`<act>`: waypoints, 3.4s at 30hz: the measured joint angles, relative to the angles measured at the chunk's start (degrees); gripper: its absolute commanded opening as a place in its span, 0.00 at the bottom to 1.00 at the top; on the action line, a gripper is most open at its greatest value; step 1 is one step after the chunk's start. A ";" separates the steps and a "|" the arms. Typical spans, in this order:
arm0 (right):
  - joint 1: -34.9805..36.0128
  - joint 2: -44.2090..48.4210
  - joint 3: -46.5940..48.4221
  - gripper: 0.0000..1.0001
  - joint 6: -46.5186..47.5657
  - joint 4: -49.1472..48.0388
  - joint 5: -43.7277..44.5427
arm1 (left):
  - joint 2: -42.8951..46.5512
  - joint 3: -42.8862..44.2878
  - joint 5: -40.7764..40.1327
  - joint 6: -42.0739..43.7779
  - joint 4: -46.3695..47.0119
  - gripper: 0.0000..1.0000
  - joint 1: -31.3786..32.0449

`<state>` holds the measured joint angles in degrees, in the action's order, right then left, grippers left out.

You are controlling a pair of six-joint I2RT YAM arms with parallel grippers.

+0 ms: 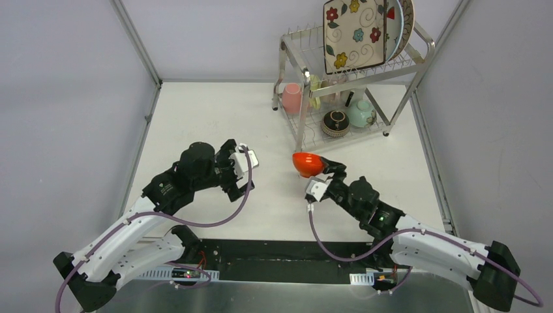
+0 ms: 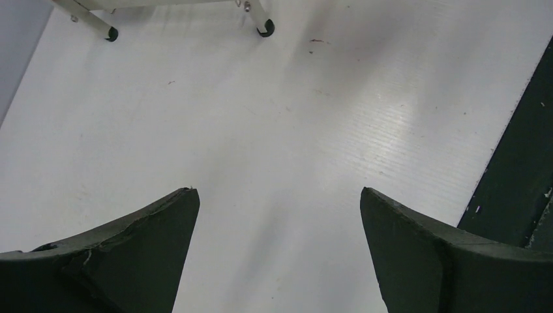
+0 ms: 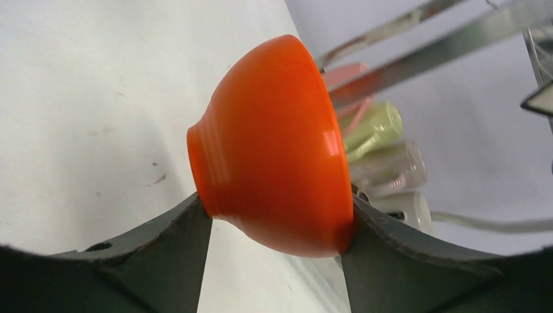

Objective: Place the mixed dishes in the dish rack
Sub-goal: Turn the bowl upside down on the dish rack.

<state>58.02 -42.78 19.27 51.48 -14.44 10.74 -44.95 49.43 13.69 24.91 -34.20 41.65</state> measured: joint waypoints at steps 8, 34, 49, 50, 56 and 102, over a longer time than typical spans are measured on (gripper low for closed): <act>-7.89 5.20 0.00 0.40 -3.02 6.62 2.32 | 2.14 -0.90 -5.07 -0.50 0.61 0.99 0.00; -30.60 -19.82 11.43 0.37 -29.40 -0.52 -7.63 | 3.04 -2.36 -9.01 -0.50 1.05 0.99 0.00; -34.56 -34.14 14.67 0.37 -52.19 -13.16 -11.28 | 3.61 -2.36 -9.35 -0.52 1.18 0.99 0.00; -34.60 -35.10 15.30 0.37 -53.27 -13.51 -11.47 | 3.61 -2.36 -9.35 -0.52 1.18 0.99 0.00; -34.86 -40.89 20.15 0.37 -61.53 -15.96 -11.67 | 3.85 -2.40 -9.42 -0.52 1.20 0.99 0.00; -34.95 -59.19 30.27 0.68 -107.82 -19.43 -11.72 | 3.87 -2.56 -10.69 -0.52 1.22 0.99 0.00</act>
<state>23.07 -101.97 49.54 -56.34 -33.87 -0.97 -41.08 46.87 3.01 24.38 -32.97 41.65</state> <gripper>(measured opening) 0.670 0.992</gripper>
